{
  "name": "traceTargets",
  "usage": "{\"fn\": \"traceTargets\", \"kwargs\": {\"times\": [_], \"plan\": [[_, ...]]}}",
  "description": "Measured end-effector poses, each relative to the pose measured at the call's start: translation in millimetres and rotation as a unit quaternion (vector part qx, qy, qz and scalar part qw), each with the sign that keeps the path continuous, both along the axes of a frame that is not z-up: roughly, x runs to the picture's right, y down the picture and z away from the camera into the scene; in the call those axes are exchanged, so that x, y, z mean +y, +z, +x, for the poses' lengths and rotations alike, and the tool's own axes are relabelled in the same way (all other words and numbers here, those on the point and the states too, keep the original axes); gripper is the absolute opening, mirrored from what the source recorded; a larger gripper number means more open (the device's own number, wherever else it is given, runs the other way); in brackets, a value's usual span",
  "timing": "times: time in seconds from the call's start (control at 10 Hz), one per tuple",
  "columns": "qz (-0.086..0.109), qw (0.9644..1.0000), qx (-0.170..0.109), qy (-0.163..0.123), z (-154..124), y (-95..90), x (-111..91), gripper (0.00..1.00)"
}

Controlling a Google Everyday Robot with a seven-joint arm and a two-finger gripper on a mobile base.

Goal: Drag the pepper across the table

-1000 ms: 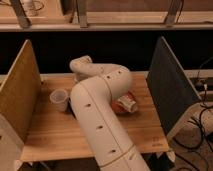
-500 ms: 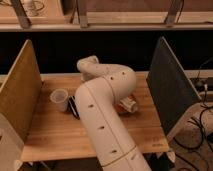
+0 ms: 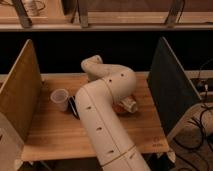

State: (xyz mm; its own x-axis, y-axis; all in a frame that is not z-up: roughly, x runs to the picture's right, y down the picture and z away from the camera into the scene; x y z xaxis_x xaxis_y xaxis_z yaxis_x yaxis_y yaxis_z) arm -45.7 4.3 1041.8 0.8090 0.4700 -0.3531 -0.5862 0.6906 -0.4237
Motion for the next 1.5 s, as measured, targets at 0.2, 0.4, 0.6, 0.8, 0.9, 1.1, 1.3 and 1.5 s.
{"fn": "traceTargets", "kwargs": {"times": [0.2, 0.4, 0.6, 0.8, 0.9, 1.1, 1.3, 1.5], "plan": [[0.013, 0.9992, 0.036, 0.012, 29.1, -7.2, -11.1, 0.0], [0.021, 0.9966, 0.074, 0.028, 55.4, -17.6, -17.7, 0.0], [0.024, 0.9935, 0.102, 0.044, 77.1, -24.6, -17.7, 0.0], [0.027, 0.9887, 0.13, 0.07, 101.1, -30.6, -12.7, 0.0], [0.028, 0.9869, 0.137, 0.08, 108.4, -32.5, -11.3, 0.0], [0.03, 0.9864, 0.138, 0.084, 109.9, -32.4, -11.3, 0.09], [0.03, 0.9865, 0.138, 0.083, 108.9, -32.3, -11.5, 0.23], [0.03, 0.9864, 0.138, 0.084, 109.6, -32.3, -11.3, 0.44]]}}
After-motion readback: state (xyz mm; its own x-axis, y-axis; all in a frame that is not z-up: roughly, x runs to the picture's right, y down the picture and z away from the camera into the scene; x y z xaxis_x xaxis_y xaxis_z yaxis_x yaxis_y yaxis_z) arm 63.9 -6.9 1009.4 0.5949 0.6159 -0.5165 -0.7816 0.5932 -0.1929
